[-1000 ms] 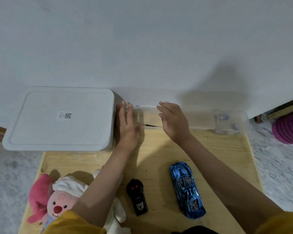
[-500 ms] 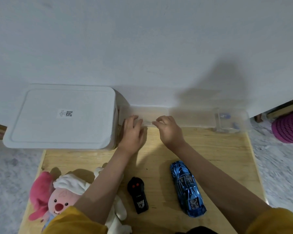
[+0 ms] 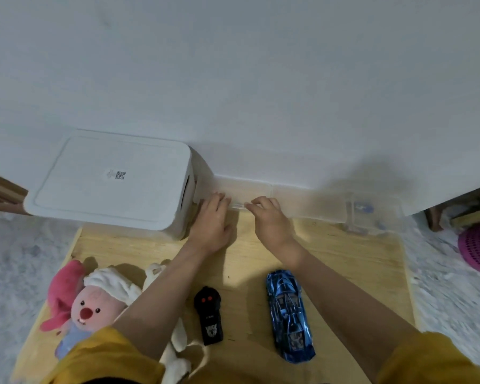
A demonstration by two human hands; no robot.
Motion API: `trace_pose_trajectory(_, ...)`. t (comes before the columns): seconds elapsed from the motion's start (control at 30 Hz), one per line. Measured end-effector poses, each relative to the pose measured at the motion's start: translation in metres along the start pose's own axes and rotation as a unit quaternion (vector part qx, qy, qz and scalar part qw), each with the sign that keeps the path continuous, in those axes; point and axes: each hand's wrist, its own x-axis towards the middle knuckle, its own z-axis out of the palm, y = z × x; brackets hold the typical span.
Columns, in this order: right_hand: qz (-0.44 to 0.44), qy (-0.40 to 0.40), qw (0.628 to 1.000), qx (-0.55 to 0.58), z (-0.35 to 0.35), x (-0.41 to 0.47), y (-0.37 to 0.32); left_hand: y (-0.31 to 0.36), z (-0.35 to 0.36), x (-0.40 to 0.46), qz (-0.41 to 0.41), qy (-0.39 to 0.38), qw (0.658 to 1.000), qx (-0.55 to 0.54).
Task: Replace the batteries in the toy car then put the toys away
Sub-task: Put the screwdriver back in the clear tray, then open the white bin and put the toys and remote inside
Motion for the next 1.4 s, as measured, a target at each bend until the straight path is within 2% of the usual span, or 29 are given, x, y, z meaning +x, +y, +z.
trace_pose_trajectory(0.13,0.008,-0.057,0.998,-0.018,-0.012,0.005,-0.005,0.012,-0.010,-0.015,-0.017,-0.047,0.998,0.031)
trace_pose_trajectory(0.2,0.028,-0.049,0.998,0.017,-0.022,0.001,-0.013,0.020,-0.019,-0.027,0.006,-0.025,1.000,0.002)
trace_pose_trajectory(0.3,0.045,0.040,0.994,0.096,-0.038,-0.012,-0.035,0.029,-0.039,-0.048,0.059,0.081,0.991,-0.091)
trace_pose_trajectory(0.4,0.073,0.173,0.961,0.204,-0.046,-0.023,-0.073,0.019,-0.070,-0.070,0.103,0.218,0.955,-0.173)
trace_pose_trajectory(0.47,0.095,0.216,0.941,0.243,-0.045,-0.027,-0.105,0.001,-0.097,-0.083,0.113,0.265,0.938,-0.190)
trace_pose_trajectory(0.53,0.117,0.215,0.931,0.272,-0.039,-0.025,-0.142,-0.026,-0.125,-0.093,0.099,0.304,0.929,-0.187)
trace_pose_trajectory(0.63,0.185,0.140,0.922,0.312,-0.027,-0.012,-0.194,-0.081,-0.154,-0.100,0.012,0.355,0.922,-0.156)
trace_pose_trajectory(0.7,0.202,0.117,0.923,0.306,-0.020,-0.001,-0.220,-0.116,-0.167,-0.101,-0.090,0.336,0.927,-0.141)
trace_pose_trajectory(0.77,0.222,0.108,0.927,0.283,-0.015,0.009,-0.236,-0.144,-0.180,-0.100,-0.183,0.271,0.935,-0.137)
trace_pose_trajectory(0.83,0.269,0.099,0.923,0.256,-0.014,0.017,-0.246,-0.164,-0.191,-0.096,-0.237,0.196,0.941,-0.143)
trace_pose_trajectory(0.9,0.311,0.102,0.902,0.282,-0.014,0.024,-0.252,-0.177,-0.195,-0.090,-0.239,0.159,0.945,-0.157)
trace_pose_trajectory(1.0,0.373,0.136,0.829,0.393,-0.012,0.035,-0.249,-0.183,-0.201,-0.087,-0.239,0.165,0.939,-0.183)
trace_pose_trajectory(1.1,0.410,0.131,0.774,0.464,-0.017,0.043,-0.243,-0.187,-0.205,-0.087,-0.234,0.174,0.939,-0.185)
trace_pose_trajectory(1.23,0.425,0.113,0.754,0.488,-0.016,0.049,-0.234,-0.199,-0.202,-0.091,-0.211,0.168,0.945,-0.187)
trace_pose_trajectory(1.4,0.420,0.102,0.744,0.509,-0.028,0.052,-0.234,-0.205,-0.215,-0.087,-0.246,0.148,0.921,-0.265)
